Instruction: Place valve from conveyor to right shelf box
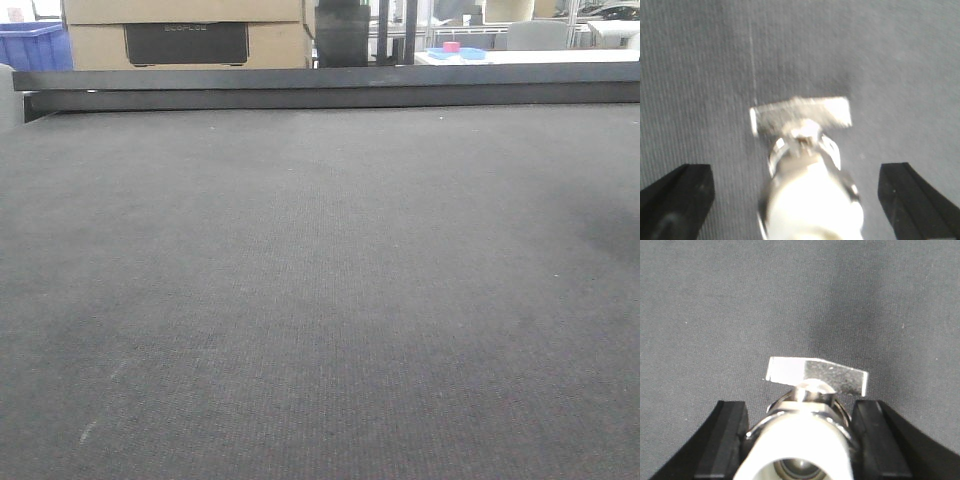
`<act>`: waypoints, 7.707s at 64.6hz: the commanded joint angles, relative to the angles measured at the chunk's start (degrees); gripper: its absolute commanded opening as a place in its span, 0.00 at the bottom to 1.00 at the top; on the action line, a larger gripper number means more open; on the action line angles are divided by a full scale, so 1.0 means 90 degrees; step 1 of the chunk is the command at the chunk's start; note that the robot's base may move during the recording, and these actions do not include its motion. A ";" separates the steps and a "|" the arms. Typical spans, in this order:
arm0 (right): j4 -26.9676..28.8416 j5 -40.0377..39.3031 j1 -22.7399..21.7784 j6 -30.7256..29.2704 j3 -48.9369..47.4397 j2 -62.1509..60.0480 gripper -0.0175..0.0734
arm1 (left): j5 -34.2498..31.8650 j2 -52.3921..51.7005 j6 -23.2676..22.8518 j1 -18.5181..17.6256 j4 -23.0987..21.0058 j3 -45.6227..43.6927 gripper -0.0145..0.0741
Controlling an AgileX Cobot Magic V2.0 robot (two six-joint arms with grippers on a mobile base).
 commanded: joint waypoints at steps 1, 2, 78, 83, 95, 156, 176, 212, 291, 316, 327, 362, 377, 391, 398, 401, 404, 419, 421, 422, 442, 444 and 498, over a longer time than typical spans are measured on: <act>0.0008 -0.0260 -0.0016 -0.0061 -0.0043 -0.0102 0.03 | -0.0156 0.0046 0.0014 -0.0022 0.0008 -0.0016 0.77; -0.0006 -0.0260 -0.0016 -0.0061 -0.0043 -0.0102 0.03 | -0.0177 0.0046 0.0014 -0.0022 0.0008 -0.0016 0.77; -0.0451 -0.1481 -0.0016 -0.0061 0.1820 -0.0968 0.03 | -0.2370 -0.5081 -0.0747 -0.1352 -0.0089 0.2984 0.04; -0.0451 -0.1526 -0.0016 -0.0061 0.1931 -0.1287 0.03 | -0.2510 -0.5558 -0.0747 -0.1352 -0.0089 0.3084 0.04; -0.0451 -0.1686 -0.0016 -0.0061 0.1931 -0.2210 0.03 | -0.2894 -0.6535 -0.0747 -0.1352 -0.0089 0.3167 0.04; -0.0451 -0.2995 -0.0016 -0.0061 0.1236 -0.4105 0.03 | -0.3976 -0.7524 -0.0747 -0.1352 -0.0089 0.3155 0.04; -0.0438 -0.2995 -0.0016 -0.0061 0.1236 -0.4105 0.03 | -0.3981 -0.7524 -0.0747 -0.1352 -0.0089 0.3155 0.04; -0.0438 -0.2982 -0.0016 -0.0061 0.1236 -0.4105 0.03 | -0.3981 -0.7524 -0.0747 -0.1352 -0.0089 0.3155 0.04; -0.0438 -0.2982 -0.0016 -0.0061 0.1236 -0.4105 0.03 | -0.3981 -0.7524 -0.0747 -0.1352 -0.0089 0.3155 0.04; -0.0438 -0.2982 -0.0016 -0.0061 0.1236 -0.4105 0.03 | -0.3981 -0.7524 -0.0747 -0.1352 -0.0089 0.3155 0.04; -0.0438 -0.2982 -0.0016 -0.0061 0.1236 -0.4105 0.03 | -0.3981 -0.7524 -0.0747 -0.1352 -0.0089 0.3155 0.04; -0.0438 -0.2982 -0.0016 -0.0061 0.1236 -0.4105 0.03 | -0.3981 -0.7524 -0.0747 -0.1352 -0.0089 0.3155 0.04; -0.0438 -0.2982 -0.0016 -0.0061 0.1236 -0.4105 0.03 | -0.3981 -0.7524 -0.0747 -0.1352 -0.0089 0.3155 0.04; -0.0438 -0.2982 -0.0016 -0.0061 0.1236 -0.4105 0.03 | -0.3981 -0.7524 -0.0747 -0.1352 -0.0089 0.3155 0.04; -0.0438 -0.2982 -0.0016 -0.0061 0.1236 -0.4105 0.03 | -0.3981 -0.7524 -0.0747 -0.1352 -0.0089 0.3155 0.04; -0.0438 -0.2982 -0.0016 -0.0061 0.1236 -0.4105 0.03 | -0.3981 -0.7524 -0.0747 -0.1352 -0.0089 0.3155 0.04; -0.0438 -0.2982 -0.0016 -0.0061 0.1236 -0.4105 0.03 | -0.3981 -0.7524 -0.0747 -0.1352 -0.0089 0.3155 0.04; -0.0438 -0.2982 -0.0016 -0.0061 0.1236 -0.4105 0.03 | -0.3981 -0.7524 -0.0747 -0.1352 -0.0089 0.3155 0.04; -0.0438 -0.2982 -0.0016 -0.0061 0.1236 -0.4105 0.03 | -0.3981 -0.7524 -0.0747 -0.1352 -0.0089 0.3155 0.04; -0.0438 -0.2982 -0.0016 -0.0061 0.1236 -0.4105 0.03 | -0.3981 -0.7524 -0.0747 -0.1352 -0.0089 0.3155 0.04; -0.0438 -0.2982 -0.0016 -0.0061 0.1236 -0.4105 0.03 | -0.3981 -0.7524 -0.0747 -0.1352 -0.0089 0.3155 0.04; -0.0438 -0.2982 -0.0016 -0.0061 0.1236 -0.4105 0.03 | -0.3981 -0.7524 -0.0747 -0.1352 -0.0089 0.3155 0.04; -0.0438 -0.2982 -0.0016 -0.0061 0.1236 -0.4105 0.03 | -0.3981 -0.7524 -0.0747 -0.1352 -0.0089 0.3155 0.04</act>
